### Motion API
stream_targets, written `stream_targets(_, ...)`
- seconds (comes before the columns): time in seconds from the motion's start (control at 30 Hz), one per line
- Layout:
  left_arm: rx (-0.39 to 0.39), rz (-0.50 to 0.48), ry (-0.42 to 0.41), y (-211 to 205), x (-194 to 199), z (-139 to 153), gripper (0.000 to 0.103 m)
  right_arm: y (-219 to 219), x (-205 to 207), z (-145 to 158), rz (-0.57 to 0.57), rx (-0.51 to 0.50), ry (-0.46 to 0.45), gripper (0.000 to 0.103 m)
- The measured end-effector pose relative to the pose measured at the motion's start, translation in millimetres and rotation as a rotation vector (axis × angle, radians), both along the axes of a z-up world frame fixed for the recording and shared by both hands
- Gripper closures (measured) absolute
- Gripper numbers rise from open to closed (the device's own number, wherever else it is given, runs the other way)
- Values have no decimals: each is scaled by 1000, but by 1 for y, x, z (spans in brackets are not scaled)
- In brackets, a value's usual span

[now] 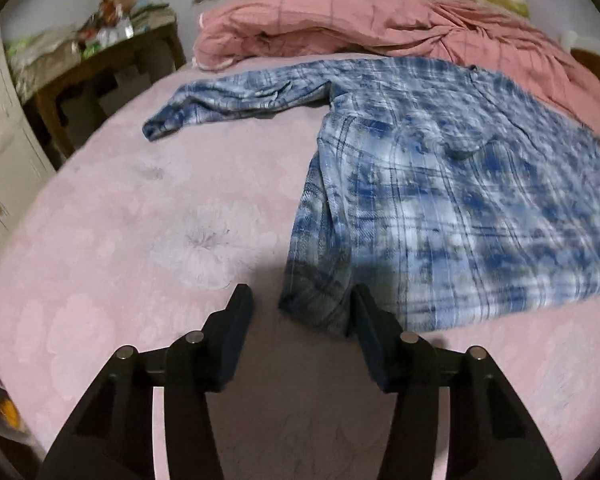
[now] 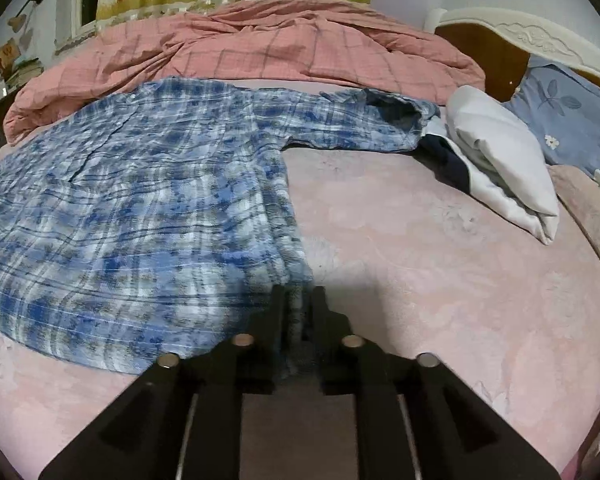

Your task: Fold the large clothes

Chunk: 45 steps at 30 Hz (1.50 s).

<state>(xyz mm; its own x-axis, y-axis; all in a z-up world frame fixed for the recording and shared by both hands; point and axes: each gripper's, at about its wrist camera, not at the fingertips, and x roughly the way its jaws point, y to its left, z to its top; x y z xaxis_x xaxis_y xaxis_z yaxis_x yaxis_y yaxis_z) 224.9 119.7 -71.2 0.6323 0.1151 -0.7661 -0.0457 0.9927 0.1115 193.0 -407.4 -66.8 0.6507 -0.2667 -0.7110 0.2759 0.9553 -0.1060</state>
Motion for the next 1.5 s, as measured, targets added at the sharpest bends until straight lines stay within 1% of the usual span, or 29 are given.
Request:
stream_targets(0.03,5,0,-19,-1,-4,3,55,0,-2,1,-3,-3,-7,68)
stream_targets(0.07,-2,-9,-46,-2,-9,7,55,0,-4,3,-1,-4,-20,63)
stream_targets(0.1,-13,-26,-76,-1,-13,14,54,1,-8,8,17,5,-50,50)
stream_targets(0.13,-21,-52,-126,-5,-21,22,51,3,-13,14,42,11,-93,38)
stream_targets(0.17,-18,-69,-170,-8,-28,30,48,6,-18,20,55,2,-131,33)
stream_targets(0.2,-6,-80,-203,-13,-32,36,35,12,-24,26,70,-21,-175,23)
stream_targets(0.23,18,-92,-236,-21,-37,41,18,17,-28,30,84,-35,-198,15)
stream_targets(0.27,36,-109,-255,-27,-40,43,15,24,-31,33,105,-49,-220,14)
stream_targets(0.3,47,-135,-263,-34,-40,43,15,31,-34,36,132,-61,-235,14)
stream_targets(0.37,69,-207,-249,-51,-41,40,15,48,-36,37,213,-67,-233,14)
stream_targets(0.43,105,-270,-223,-68,-42,34,15,65,-34,33,311,-69,-184,13)
stream_targets(0.47,128,-305,-207,-77,-41,30,15,75,-33,27,382,-68,-139,13)
stream_targets(0.57,197,-353,-171,-97,-34,19,15,96,-32,13,484,-117,-55,13)
stream_targets(0.67,307,-314,-147,-110,-24,5,15,105,-27,3,484,-182,-7,13)
stream_targets(0.7,326,-306,-134,-113,-20,1,15,105,-22,0,468,-183,19,13)
stream_targets(0.8,331,-292,-114,-112,-11,-2,14,98,-16,-2,419,-173,33,10)
stream_targets(0.87,335,-274,-112,-110,-6,-2,14,93,-9,-4,351,-221,38,10)
stream_targets(0.9,341,-258,-115,-108,-3,-3,15,92,-5,-6,324,-248,44,10)
stream_targets(0.93,352,-237,-130,-106,0,-3,29,90,-3,-7,314,-254,46,11)
stream_targets(0.97,368,-221,-140,-105,0,-5,41,87,-2,-6,304,-256,42,17)
stream_targets(1.0,383,-202,-124,-103,4,-8,71,86,0,-6,293,-262,40,55)
stream_targets(1.03,372,-194,-106,-100,8,-10,101,84,2,-7,277,-266,55,91)
stream_targets(1.1,338,-196,-111,-94,7,-7,100,76,3,-9,273,-224,63,95)
stream_targets(1.2,349,-180,-201,-94,-9,7,101,71,-9,1,276,-197,7,99)
stream_targets(1.23,349,-176,-218,-94,-16,11,101,70,-16,4,273,-186,-5,99)
stream_targets(1.3,296,-177,-204,-89,-27,15,101,71,-29,6,265,-184,-26,100)
stream_targets(1.4,207,-220,-131,-79,-46,12,101,66,-51,7,249,-171,-45,100)
stream_targets(1.47,182,-232,-101,-74,-60,10,100,59,-65,8,246,-119,-47,100)
stream_targets(1.5,188,-239,-98,-74,-66,10,101,57,-71,7,248,-95,-43,100)
